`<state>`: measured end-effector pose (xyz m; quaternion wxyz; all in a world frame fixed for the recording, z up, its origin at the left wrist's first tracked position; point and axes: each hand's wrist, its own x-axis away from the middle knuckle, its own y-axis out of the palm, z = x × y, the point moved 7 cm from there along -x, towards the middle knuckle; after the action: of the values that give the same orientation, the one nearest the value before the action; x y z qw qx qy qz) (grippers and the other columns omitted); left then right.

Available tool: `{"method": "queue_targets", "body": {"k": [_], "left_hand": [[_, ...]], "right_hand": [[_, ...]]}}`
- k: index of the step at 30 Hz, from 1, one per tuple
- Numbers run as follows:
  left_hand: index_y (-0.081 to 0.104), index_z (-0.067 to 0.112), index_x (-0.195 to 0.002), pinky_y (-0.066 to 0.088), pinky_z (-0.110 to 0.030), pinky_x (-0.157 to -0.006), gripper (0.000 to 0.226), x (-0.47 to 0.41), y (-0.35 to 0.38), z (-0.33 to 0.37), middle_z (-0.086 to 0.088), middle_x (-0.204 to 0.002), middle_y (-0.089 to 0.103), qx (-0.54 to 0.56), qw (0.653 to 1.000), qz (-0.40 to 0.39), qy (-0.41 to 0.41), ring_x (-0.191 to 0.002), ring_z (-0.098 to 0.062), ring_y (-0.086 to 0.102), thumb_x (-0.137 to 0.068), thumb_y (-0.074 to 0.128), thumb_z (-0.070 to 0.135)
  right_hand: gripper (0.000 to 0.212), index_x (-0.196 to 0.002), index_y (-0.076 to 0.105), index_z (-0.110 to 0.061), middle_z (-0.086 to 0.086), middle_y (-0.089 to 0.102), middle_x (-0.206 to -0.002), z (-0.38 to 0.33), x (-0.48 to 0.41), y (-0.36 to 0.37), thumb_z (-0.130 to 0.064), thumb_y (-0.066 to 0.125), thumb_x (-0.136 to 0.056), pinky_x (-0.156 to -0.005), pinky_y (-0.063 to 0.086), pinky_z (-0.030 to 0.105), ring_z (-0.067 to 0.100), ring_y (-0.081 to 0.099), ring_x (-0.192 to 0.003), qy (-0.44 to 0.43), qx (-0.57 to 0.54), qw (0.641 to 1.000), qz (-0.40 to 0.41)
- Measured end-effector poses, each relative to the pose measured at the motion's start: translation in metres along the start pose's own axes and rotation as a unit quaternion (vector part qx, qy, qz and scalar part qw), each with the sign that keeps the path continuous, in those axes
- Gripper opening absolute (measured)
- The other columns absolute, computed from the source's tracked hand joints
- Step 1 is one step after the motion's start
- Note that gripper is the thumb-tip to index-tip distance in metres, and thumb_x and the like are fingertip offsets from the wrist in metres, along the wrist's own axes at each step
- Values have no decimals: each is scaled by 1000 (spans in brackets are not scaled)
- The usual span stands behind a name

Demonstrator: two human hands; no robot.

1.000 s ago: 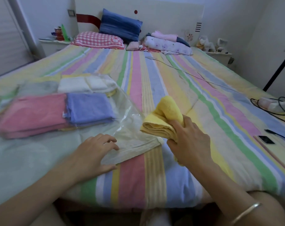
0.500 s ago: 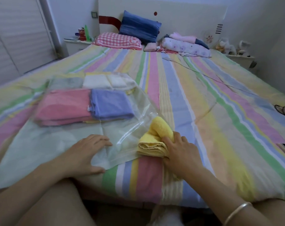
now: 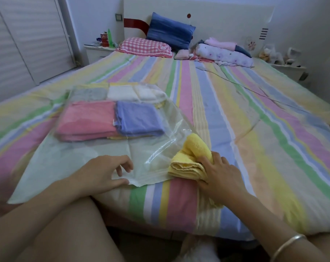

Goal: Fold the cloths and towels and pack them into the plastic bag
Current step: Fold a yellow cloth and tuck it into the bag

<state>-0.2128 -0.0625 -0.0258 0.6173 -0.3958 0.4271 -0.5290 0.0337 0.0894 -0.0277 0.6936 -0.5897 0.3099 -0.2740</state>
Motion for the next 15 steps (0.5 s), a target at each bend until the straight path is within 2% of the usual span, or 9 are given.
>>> {"method": "queue_targets", "body": {"k": [2, 4, 6, 8, 10, 12, 15], "left_hand": [[57, 40, -94, 49, -21, -72, 31, 0, -1, -11, 30, -94, 64, 41, 998, -14, -42, -81, 9, 62, -69, 65, 56], [62, 39, -93, 51, -25, -75, 22, 0, 1, -13, 29, -91, 66, 45, 997, -25, -53, -79, 7, 63, -74, 67, 49], [69, 36, -92, 52, -29, -79, 12, 0, 2, -9, 25, -90, 69, 1, 998, -26, -48, -81, 6, 64, -82, 66, 40], [74, 32, -97, 51, -30, -82, 16, -1, 4, -2, 19, -96, 72, -91, 994, -26, -46, -90, -2, 65, -89, 60, 36], [72, 29, -99, 49, -32, -80, 21, -4, 6, 4, 11, -99, 72, -176, 983, -18, -51, -95, -13, 64, -92, 54, 35], [68, 27, -95, 48, -33, -74, 17, -5, 3, 11, 7, -95, 70, -211, 975, 8, -63, -92, -18, 62, -90, 54, 34], [65, 30, -81, 48, -29, -69, 7, -2, -11, 13, 13, -82, 69, -156, 982, 57, -91, -84, -11, 63, -81, 65, 37]], "right_hand": [[52, -131, 36, -34, 2, 37, -132, 1, 0, -2, -52, 49, -83, -69, 35, 33, 25, 48, -110, 0, -7, 1000, -1], [51, -130, 37, -36, 0, 38, -131, 1, 1, -4, -51, 50, -83, -68, 34, 32, 24, 49, -110, 1, -18, 1000, 3], [49, -129, 39, -38, -3, 40, -130, 3, 2, -11, -50, 50, -84, -67, 34, 31, 22, 50, -111, 7, -36, 999, 17], [45, -127, 43, -40, -6, 43, -128, 3, 4, -19, -50, 51, -84, -66, 34, 30, 20, 52, -110, 7, -59, 997, 38], [44, -125, 45, -43, -8, 46, -123, 2, 7, -25, -53, 52, -83, -65, 34, 30, 19, 55, -107, 10, -100, 994, 47], [43, -121, 47, -45, -10, 49, -115, -2, 9, -31, -58, 53, -80, -64, 35, 30, 19, 58, -102, 10, -148, 988, 50], [51, -113, 52, -45, -14, 49, -100, -12, 12, -41, -65, 41, -68, -65, 42, 32, 17, 60, -92, -13, -226, 972, 57]]}}
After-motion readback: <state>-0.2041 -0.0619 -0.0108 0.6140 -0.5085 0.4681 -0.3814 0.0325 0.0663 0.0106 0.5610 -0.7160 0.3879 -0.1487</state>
